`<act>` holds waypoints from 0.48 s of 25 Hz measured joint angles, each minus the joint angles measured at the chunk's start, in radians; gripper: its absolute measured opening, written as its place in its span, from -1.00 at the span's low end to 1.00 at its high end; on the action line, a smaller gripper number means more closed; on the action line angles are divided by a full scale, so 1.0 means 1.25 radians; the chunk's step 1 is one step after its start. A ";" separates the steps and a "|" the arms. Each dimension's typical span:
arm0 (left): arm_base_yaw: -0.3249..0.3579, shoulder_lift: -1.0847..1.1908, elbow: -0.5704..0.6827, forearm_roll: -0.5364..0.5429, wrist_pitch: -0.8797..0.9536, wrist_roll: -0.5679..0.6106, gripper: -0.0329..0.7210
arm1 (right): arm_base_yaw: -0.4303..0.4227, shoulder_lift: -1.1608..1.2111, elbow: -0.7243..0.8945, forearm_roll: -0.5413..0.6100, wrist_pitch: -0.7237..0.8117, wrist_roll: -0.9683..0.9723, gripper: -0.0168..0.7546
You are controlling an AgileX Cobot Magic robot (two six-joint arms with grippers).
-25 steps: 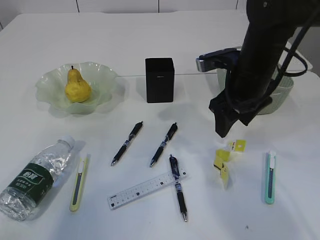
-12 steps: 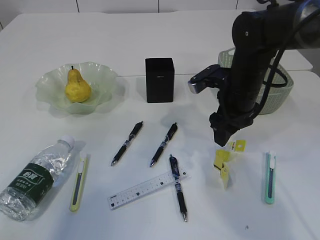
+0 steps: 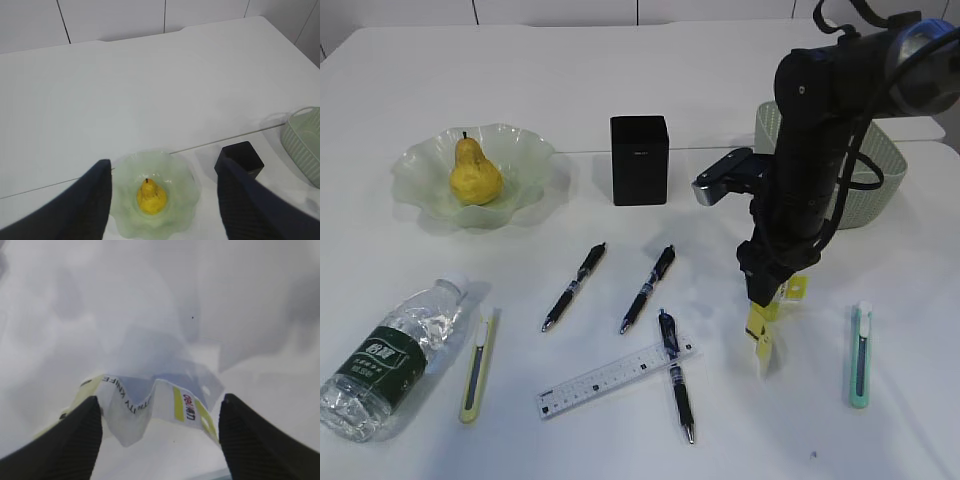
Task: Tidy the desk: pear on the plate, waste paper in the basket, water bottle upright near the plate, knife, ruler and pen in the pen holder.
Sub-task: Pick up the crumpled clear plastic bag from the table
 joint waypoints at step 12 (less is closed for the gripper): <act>0.000 0.000 0.000 0.005 0.000 0.000 0.32 | 0.000 0.000 -0.046 0.000 0.043 -0.002 0.50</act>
